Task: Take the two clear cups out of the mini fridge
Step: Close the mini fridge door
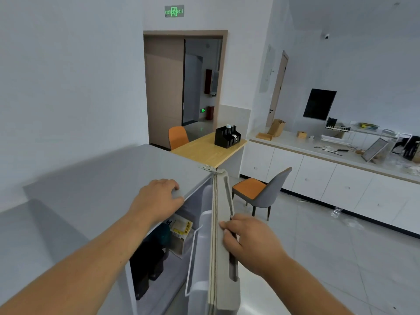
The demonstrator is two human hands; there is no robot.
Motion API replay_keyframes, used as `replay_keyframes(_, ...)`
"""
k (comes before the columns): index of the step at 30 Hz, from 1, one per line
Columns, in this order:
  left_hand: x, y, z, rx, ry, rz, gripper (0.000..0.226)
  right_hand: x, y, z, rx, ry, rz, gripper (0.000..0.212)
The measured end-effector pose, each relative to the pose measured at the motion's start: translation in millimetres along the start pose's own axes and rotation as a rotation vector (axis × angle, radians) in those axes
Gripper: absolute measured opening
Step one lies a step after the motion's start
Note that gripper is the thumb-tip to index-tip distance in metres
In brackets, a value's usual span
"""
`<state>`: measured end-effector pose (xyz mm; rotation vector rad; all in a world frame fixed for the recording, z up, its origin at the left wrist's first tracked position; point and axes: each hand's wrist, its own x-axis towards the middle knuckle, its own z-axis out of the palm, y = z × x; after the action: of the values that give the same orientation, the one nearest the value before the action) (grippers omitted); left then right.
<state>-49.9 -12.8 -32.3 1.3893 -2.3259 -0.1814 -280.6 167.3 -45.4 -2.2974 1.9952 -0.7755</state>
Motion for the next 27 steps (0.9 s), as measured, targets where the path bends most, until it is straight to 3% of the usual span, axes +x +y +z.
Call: replay_keyframes(27, 6.7, -6.5, 3.9, -0.042, 0.031, -0.005, 0.044, 51.8, -54.6, 46.4, 0.012, 0.078, -0.12, 0.024)
